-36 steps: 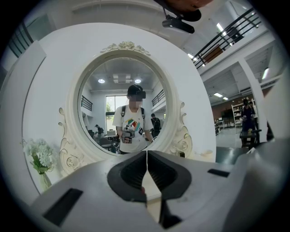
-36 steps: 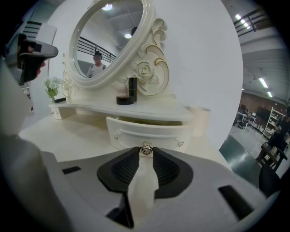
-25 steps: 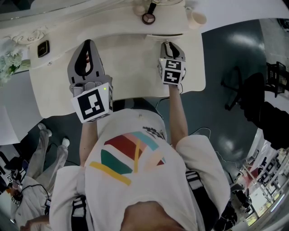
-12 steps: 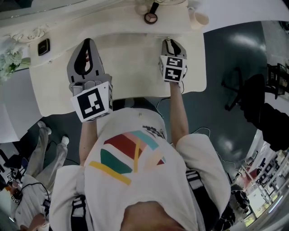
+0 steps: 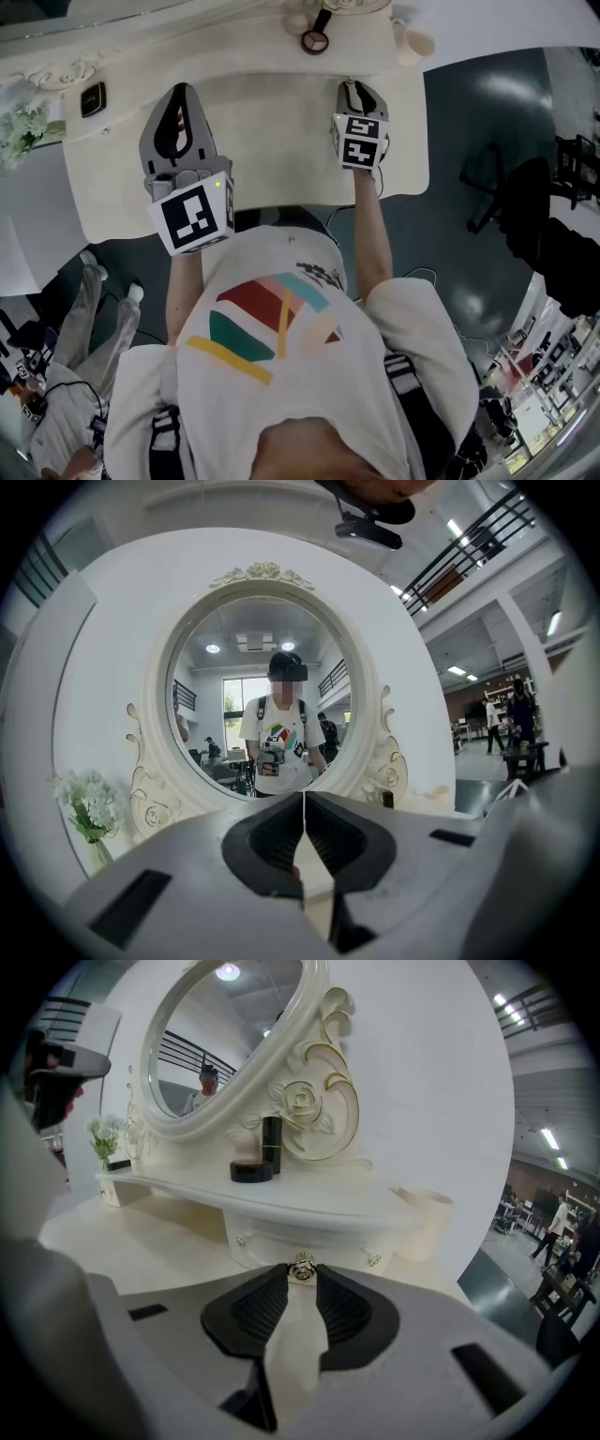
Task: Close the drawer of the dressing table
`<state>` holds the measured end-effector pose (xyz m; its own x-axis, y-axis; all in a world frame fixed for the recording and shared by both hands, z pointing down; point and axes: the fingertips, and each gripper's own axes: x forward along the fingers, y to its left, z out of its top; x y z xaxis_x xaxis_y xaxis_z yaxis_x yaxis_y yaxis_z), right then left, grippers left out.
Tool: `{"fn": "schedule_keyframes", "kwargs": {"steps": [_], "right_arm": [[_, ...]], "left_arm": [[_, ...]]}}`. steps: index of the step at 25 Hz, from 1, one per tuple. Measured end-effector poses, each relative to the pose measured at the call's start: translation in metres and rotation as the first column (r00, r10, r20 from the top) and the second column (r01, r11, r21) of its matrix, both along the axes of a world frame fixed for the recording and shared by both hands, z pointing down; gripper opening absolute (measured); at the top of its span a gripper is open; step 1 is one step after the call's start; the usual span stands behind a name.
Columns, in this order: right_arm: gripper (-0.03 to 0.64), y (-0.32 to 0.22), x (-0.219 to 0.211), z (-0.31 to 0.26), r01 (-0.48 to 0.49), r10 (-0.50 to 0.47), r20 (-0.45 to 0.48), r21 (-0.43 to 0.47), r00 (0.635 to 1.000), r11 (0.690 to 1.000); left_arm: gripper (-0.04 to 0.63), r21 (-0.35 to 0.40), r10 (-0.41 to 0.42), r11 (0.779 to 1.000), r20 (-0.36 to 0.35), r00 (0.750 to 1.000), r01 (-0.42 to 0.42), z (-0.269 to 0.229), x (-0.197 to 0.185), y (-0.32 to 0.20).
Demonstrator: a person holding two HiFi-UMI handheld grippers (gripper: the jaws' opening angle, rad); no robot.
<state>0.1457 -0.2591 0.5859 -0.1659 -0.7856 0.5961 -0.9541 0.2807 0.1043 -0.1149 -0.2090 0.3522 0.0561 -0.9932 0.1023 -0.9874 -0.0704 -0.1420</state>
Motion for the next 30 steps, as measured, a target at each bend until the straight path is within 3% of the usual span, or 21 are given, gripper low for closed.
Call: {"fn": "schedule_keyframes", "kwargs": {"steps": [30], "right_arm": [[0.091,-0.008,-0.003,0.000,-0.020,0.020,0.017,0.005,1.000,1.000]], "left_arm": [[0.008,0.013,-0.030,0.999,0.004,1.000,0.030,-0.005,-0.012,0.010]]}}
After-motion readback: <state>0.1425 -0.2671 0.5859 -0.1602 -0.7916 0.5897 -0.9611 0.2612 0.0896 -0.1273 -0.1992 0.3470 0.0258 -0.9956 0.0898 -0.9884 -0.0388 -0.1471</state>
